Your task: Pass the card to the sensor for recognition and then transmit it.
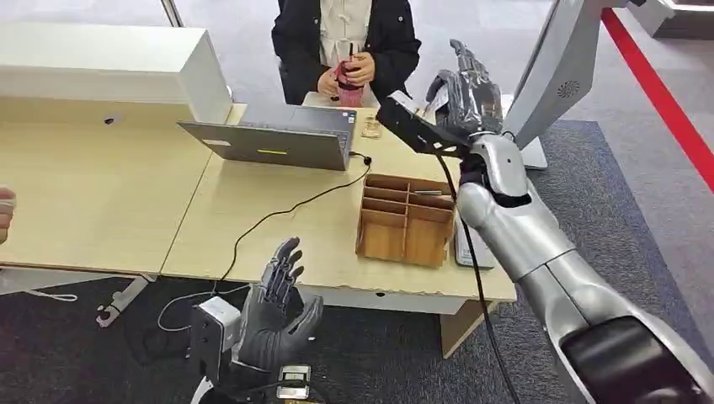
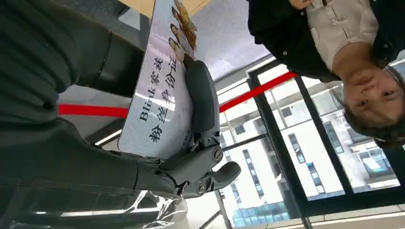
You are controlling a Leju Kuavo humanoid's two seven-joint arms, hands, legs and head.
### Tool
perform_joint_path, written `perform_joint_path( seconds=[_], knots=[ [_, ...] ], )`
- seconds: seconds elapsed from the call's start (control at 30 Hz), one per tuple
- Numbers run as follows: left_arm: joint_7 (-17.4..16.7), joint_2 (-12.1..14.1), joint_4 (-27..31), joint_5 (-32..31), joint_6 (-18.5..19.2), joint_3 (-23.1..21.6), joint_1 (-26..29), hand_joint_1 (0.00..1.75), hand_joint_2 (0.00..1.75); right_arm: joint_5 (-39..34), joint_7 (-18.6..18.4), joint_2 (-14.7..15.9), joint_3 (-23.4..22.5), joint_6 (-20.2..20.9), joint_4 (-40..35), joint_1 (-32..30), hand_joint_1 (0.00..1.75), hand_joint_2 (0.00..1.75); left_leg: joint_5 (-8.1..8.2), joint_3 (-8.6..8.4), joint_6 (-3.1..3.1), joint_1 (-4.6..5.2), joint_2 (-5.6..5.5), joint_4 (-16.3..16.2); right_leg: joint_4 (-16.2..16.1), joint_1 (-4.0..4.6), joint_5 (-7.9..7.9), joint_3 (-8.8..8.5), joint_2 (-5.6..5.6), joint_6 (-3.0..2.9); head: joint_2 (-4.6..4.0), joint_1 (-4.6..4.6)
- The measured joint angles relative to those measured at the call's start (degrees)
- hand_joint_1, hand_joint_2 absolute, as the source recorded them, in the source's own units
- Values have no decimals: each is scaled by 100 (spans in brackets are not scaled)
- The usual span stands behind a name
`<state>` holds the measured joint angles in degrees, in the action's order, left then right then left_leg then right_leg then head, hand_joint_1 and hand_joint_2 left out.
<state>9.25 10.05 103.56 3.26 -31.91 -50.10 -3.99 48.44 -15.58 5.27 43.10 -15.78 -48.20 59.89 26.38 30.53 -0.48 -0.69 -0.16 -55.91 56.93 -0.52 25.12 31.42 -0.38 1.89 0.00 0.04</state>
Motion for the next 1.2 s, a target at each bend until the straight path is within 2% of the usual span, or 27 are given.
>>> perform_joint_path(
  seconds=[0.13,0.3,0.67,1.2],
  knots=[
    [0,-48,-68,-4,219,0,-23,0,175,-18,-31,-101,112,105,390,290,175,175,0,0,0,4,-2,0,0,-2,0,0,0,0,-2,-2],
    [2,-118,-151,-55,324,0,-41,0,175,-5,-262,-236,243,177,901,602,175,175,1,1,0,3,-1,0,-1,-2,0,3,0,1,-2,-4],
    [-4,-168,-238,-155,164,7,-25,0,175,-50,-776,-492,433,267,1839,1017,175,175,1,1,0,0,-2,0,0,1,0,3,1,0,-2,-2],
    [-22,-168,-238,-153,173,7,-20,0,175,-70,-841,-584,577,334,2380,1154,175,175,1,0,0,0,-2,0,0,0,0,5,1,0,-2,-2]
  ],
)
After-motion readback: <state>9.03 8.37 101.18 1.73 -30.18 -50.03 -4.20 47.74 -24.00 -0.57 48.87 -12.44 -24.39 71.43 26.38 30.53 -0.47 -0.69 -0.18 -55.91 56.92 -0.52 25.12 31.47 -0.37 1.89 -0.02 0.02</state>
